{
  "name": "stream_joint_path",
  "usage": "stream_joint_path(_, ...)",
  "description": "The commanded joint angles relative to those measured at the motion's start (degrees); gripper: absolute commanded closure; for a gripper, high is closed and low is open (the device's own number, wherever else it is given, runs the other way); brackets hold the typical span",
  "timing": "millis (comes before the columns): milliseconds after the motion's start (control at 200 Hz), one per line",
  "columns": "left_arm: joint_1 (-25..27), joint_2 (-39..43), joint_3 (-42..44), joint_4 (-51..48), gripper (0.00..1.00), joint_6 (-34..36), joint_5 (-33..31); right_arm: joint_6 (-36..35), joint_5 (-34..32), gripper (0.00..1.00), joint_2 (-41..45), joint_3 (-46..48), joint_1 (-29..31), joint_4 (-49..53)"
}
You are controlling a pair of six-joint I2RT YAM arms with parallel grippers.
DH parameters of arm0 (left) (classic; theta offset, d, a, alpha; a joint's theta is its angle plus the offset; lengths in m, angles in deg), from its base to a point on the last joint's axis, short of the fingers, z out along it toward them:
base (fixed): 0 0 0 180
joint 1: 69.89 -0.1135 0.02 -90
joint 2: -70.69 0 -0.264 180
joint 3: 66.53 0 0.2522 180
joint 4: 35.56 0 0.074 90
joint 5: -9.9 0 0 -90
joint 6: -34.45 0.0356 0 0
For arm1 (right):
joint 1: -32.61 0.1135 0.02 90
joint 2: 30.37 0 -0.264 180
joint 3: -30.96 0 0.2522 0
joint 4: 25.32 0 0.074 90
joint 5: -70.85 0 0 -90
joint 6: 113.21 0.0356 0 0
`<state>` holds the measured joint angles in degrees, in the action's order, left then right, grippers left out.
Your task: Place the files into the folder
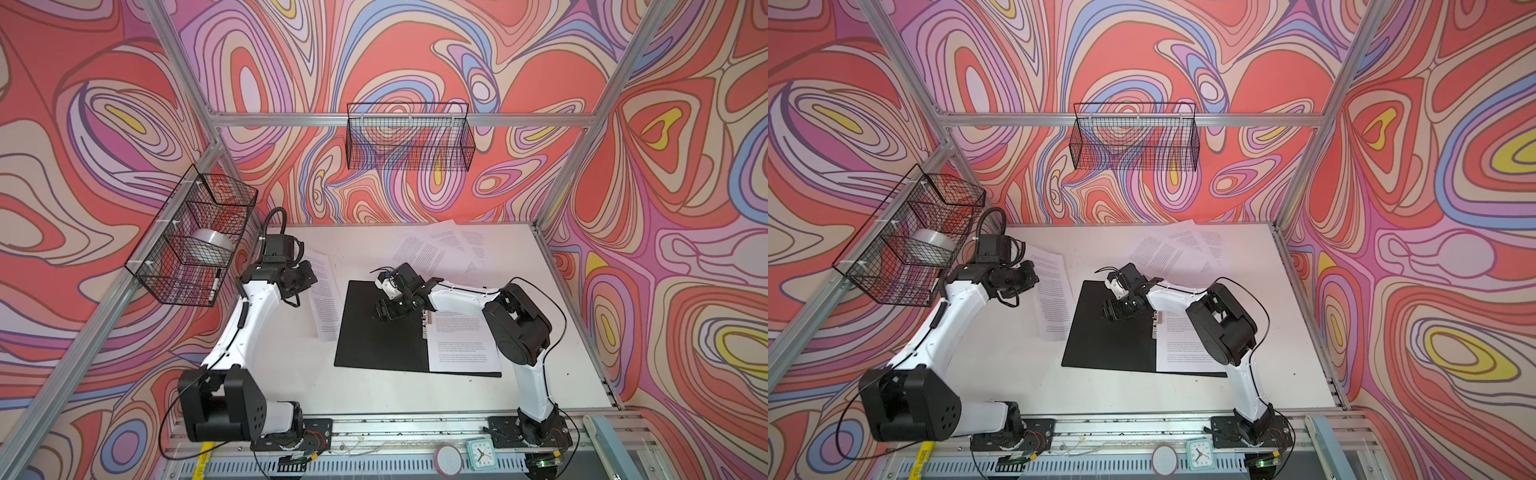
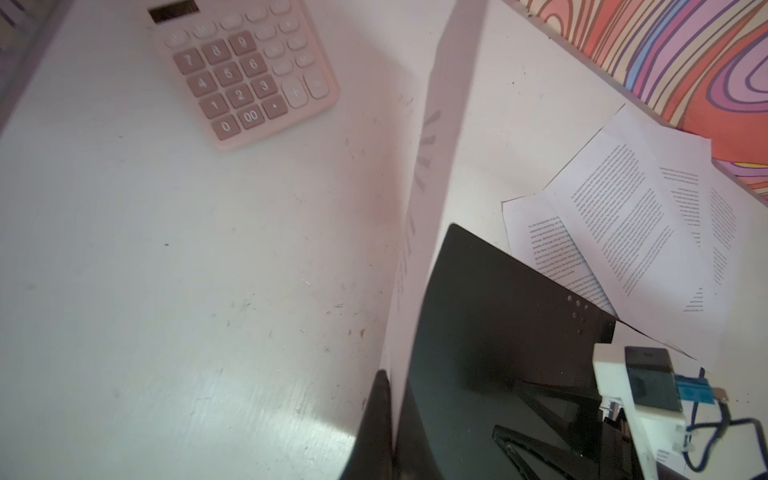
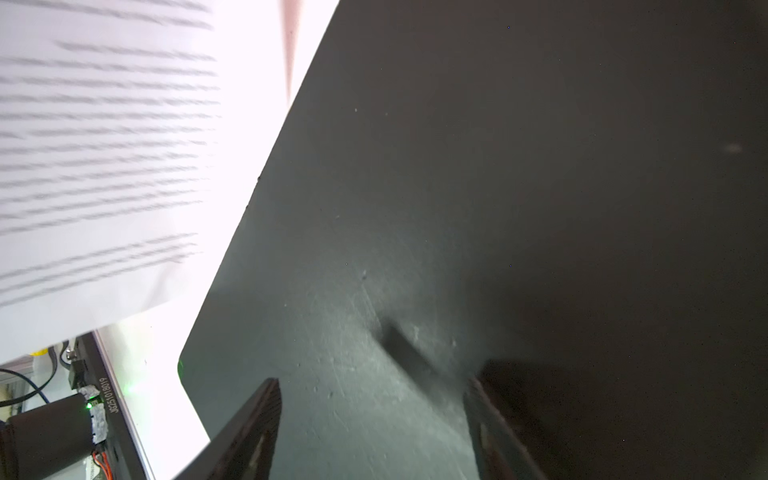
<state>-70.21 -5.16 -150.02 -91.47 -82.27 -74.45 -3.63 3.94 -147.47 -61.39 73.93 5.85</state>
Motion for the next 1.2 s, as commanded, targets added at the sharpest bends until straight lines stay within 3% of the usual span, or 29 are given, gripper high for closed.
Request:
stream_joint_path(0, 0.74, 5.16, -2.58, -8.42, 1.00, 3.48, -2.29, 0.36, -4.08, 0.20, 6.51, 2.51, -0.48, -3.87)
stream_joint_path(115, 5.34, 7.82, -5.73, -12.18, 1.00, 4.80, -2.18, 1.03, -6.29, 0.16, 12.63, 6.28, -2.45, -5.50)
stream_joint_path(310, 20.73, 6.49, -9.56, -12.98, 1.00, 2.12, -4.48, 4.27, -9.29, 0.10, 24.74, 14.43, -8.77, -7.27)
stream_joint_path(531, 41.01, -4.74, -16.72, -6.89, 1.00, -3.44, -5.37, 6.58, -12.89, 0.04, 36.05, 21.59, -18.93, -2.37)
stream_joint_path(681, 50.74, -13.80, -27.42, -3.32, 1.00, -6.49, -2.82, 7.76, -11.19, 0.02, 41.73, 25.68, -27.09, -0.40)
stream_joint_path(816, 52.62, -16.00, -32.65, -0.15, 1.00, -10.97, 2.45, 7.59, -11.37, 0.02, 46.02, 27.52, -32.51, 2.33)
stream_joint_path(911, 52.35, -13.44, -29.99, 2.92, 1.00, -12.66, -0.22, 7.06, -11.56, 0.02, 49.13, 28.61, -35.09, 3.71)
stream_joint_path(961, 51.00, -12.95, -28.78, 2.58, 1.00, -13.25, -1.46, 6.42, -12.60, 0.02, 50.36, 28.47, -35.34, 4.80)
stream_joint_path(1197, 42.27, -15.13, -17.14, 7.99, 1.00, -15.81, 5.10, 4.12, -11.73, 0.02, 52.38, 27.96, -35.35, 7.02)
